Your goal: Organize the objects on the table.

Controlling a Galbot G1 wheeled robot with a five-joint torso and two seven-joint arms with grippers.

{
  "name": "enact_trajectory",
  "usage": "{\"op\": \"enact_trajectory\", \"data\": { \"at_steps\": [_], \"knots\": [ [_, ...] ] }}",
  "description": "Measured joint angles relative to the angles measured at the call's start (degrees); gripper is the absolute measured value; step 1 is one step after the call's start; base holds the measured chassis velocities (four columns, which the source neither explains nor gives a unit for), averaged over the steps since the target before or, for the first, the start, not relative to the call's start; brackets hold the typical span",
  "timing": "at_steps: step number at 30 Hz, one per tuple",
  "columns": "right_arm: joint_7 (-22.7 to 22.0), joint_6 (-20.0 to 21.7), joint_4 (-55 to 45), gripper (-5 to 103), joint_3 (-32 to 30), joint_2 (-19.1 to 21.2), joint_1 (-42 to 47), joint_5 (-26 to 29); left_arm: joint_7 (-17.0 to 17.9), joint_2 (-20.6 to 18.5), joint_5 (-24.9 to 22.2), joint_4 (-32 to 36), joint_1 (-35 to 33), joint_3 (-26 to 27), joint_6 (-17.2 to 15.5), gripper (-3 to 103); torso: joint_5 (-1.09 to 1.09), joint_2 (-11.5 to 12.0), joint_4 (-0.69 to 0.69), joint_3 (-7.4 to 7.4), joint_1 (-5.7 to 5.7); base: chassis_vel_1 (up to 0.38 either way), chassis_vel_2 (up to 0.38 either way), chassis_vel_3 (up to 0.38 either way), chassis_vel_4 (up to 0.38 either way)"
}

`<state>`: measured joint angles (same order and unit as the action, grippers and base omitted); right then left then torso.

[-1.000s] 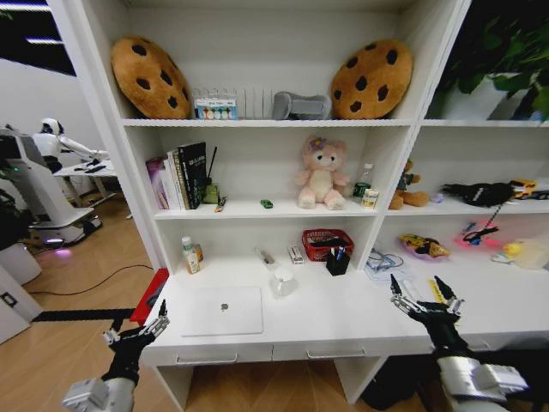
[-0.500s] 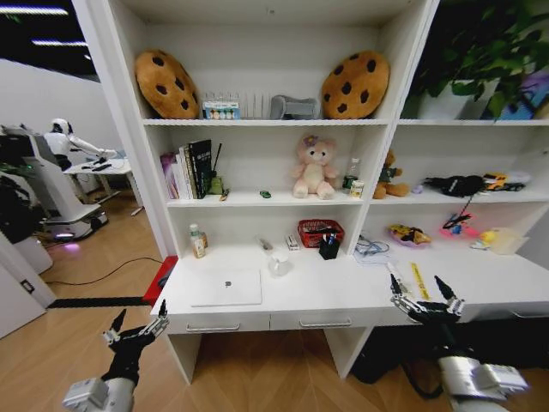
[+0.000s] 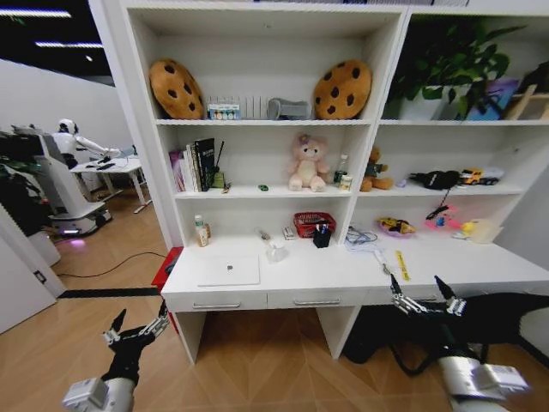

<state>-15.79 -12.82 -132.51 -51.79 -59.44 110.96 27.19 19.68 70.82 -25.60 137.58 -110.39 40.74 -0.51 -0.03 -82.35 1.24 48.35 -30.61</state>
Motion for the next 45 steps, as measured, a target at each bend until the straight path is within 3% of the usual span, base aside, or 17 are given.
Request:
{"op": "enact_trajectory", "data": {
  "at_steps": [8, 12, 45],
  "knots": [
    [0.0, 0.0, 0.0, 100, 0.0, 0.0, 0.0, 0.0, 0.0, 0.0, 0.0, 0.0, 0.0, 0.0, 0.0, 100, 0.05, 0.0, 0.04, -0.01, 0.03, 0.165, -0.165, -0.165, 0.165],
    [0.0, 0.0, 0.0, 100, 0.0, 0.0, 0.0, 0.0, 0.0, 0.0, 0.0, 0.0, 0.0, 0.0, 0.0, 100, 0.01, 0.0, 0.00, -0.01, 0.03, 0.070, -0.074, -0.104, 0.086],
    [0.0, 0.0, 0.0, 100, 0.0, 0.0, 0.0, 0.0, 0.0, 0.0, 0.0, 0.0, 0.0, 0.0, 0.0, 100, 0.03, 0.0, 0.00, 0.00, 0.00, 0.000, 0.000, 0.000, 0.000]
  ]
}}
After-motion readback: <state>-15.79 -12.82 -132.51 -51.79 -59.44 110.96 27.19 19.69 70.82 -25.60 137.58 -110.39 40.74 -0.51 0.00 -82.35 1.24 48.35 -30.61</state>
